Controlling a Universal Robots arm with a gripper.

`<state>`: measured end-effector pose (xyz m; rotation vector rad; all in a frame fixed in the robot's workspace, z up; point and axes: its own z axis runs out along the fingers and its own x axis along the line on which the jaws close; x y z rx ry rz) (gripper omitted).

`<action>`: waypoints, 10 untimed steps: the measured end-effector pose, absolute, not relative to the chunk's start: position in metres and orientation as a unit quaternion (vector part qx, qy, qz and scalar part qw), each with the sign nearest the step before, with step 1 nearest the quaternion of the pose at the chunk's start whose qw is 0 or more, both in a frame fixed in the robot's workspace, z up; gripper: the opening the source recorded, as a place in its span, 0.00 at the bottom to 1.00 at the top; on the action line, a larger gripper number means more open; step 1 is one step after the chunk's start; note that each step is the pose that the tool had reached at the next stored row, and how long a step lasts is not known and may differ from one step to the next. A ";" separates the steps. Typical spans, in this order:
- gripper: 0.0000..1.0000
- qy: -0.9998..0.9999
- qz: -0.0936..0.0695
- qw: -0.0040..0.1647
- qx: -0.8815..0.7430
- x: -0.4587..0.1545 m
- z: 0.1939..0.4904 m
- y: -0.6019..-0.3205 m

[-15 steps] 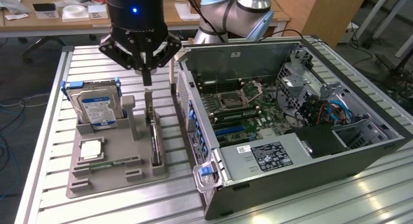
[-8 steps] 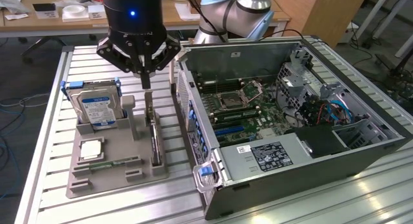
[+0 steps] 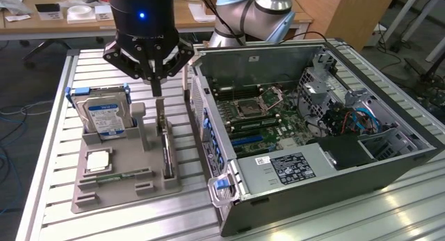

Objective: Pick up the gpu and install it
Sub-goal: 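Reach for the gpu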

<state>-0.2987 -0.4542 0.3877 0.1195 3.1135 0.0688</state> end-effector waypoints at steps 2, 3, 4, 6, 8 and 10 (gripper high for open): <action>0.11 0.999 0.022 0.013 0.038 -0.299 0.388 -0.455; 0.11 0.999 0.022 0.013 0.038 -0.300 0.387 -0.456; 0.11 0.999 0.022 0.013 0.039 -0.300 0.387 -0.456; 0.11 0.999 0.022 0.013 0.038 -0.301 0.387 -0.456; 0.11 0.999 0.022 0.013 0.038 -0.303 0.386 -0.457; 0.11 0.999 0.022 0.013 0.038 -0.304 0.386 -0.457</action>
